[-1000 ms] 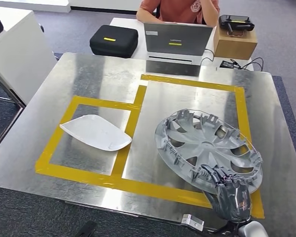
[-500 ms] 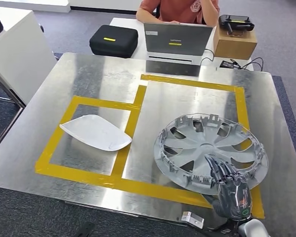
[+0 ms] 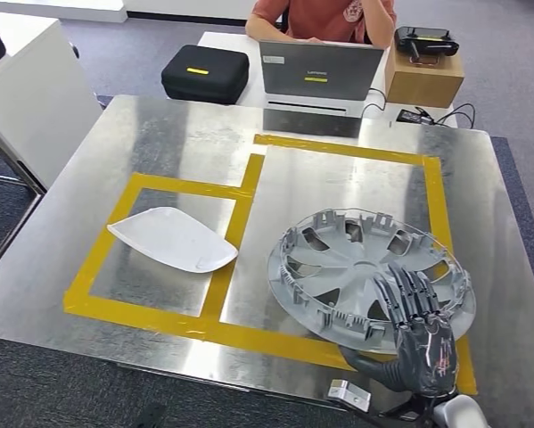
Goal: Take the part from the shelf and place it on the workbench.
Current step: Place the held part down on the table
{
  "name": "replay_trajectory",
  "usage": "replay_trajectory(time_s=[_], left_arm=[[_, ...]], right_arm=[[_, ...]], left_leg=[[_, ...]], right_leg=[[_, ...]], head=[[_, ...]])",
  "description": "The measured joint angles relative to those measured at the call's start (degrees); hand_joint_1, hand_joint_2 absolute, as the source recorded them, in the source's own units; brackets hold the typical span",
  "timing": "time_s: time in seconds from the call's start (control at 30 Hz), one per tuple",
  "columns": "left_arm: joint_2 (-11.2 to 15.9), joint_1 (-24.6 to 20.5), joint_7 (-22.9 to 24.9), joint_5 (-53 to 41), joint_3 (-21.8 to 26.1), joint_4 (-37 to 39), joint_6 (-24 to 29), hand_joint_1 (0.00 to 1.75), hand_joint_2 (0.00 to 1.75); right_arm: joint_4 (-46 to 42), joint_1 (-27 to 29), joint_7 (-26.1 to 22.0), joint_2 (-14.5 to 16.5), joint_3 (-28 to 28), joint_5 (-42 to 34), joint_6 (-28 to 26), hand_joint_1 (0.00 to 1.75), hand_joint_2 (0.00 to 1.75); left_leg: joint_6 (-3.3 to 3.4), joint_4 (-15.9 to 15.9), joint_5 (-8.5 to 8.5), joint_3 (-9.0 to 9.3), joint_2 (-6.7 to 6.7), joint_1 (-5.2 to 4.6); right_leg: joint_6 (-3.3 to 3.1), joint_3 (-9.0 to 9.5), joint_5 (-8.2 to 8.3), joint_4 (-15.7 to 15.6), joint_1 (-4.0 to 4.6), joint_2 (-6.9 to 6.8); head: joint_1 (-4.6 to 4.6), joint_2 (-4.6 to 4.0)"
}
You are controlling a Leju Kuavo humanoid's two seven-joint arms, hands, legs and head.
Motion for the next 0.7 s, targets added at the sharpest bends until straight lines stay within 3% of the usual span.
replay_trajectory(time_s=[0.5, 0.7], left_arm=[[0.28, 0.20, -0.03, 0.17, 0.07, 0.29, 0.05, 0.00, 0.00], [0.32, 0.47, -0.28, 0.44, 0.26, 0.41, 0.07, 0.00, 0.00]], right_arm=[[-4.44, 0.36, -0.73, 0.16, -1.31, 0.65, -2.50, 0.00, 0.00], [-8.57, 2.35, -4.29, 2.43, -5.16, 1.99, -2.56, 0.00, 0.00]], left_leg=[[0.00, 0.00, 0.00, 0.01, 0.00, 0.00], [0.00, 0.00, 0.00, 0.01, 0.00, 0.00]], right_leg=[[0.00, 0.00, 0.00, 0.00, 0.00, 0.00], [0.00, 0.00, 0.00, 0.00, 0.00, 0.00]], head=[[-0.01, 0.00], [0.00, 0.00]])
